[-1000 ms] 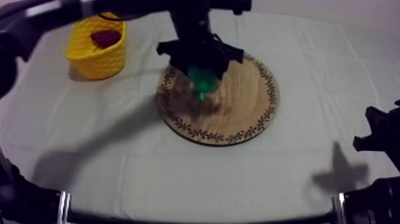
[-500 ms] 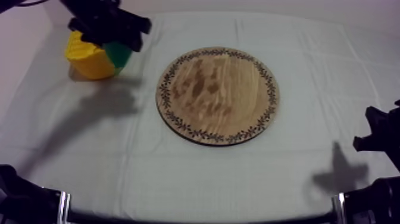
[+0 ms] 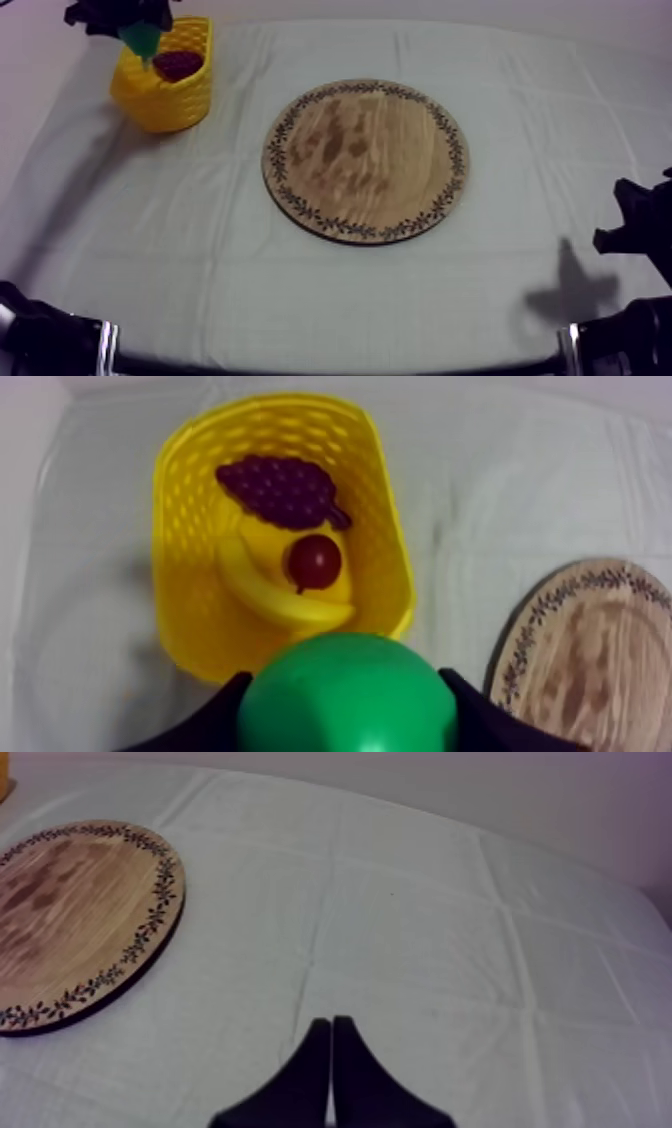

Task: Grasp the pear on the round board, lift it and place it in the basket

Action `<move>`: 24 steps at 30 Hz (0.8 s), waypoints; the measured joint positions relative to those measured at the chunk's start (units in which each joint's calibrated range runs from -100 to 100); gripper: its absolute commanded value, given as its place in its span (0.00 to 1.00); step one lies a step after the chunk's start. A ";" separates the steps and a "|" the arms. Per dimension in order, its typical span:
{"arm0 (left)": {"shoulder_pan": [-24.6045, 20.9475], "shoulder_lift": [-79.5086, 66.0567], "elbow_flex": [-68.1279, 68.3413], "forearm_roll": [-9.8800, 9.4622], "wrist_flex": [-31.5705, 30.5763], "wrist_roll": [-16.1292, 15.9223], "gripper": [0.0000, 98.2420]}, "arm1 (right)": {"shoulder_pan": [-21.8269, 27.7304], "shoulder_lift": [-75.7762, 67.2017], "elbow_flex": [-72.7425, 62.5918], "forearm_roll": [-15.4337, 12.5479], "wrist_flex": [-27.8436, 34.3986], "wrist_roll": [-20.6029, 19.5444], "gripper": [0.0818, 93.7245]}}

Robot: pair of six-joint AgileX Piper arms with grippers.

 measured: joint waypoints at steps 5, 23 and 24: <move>-2.13 3.82 -0.95 -0.69 -4.62 0.32 0.52 | 0.00 0.00 0.00 0.00 0.00 0.02 0.00; -6.84 18.53 -4.41 0.19 -14.80 0.68 0.56 | 0.00 0.00 0.00 0.00 -0.05 0.02 0.00; -6.96 19.22 -4.87 0.24 -15.26 0.65 0.58 | 0.00 0.00 0.00 0.00 -0.05 0.02 0.00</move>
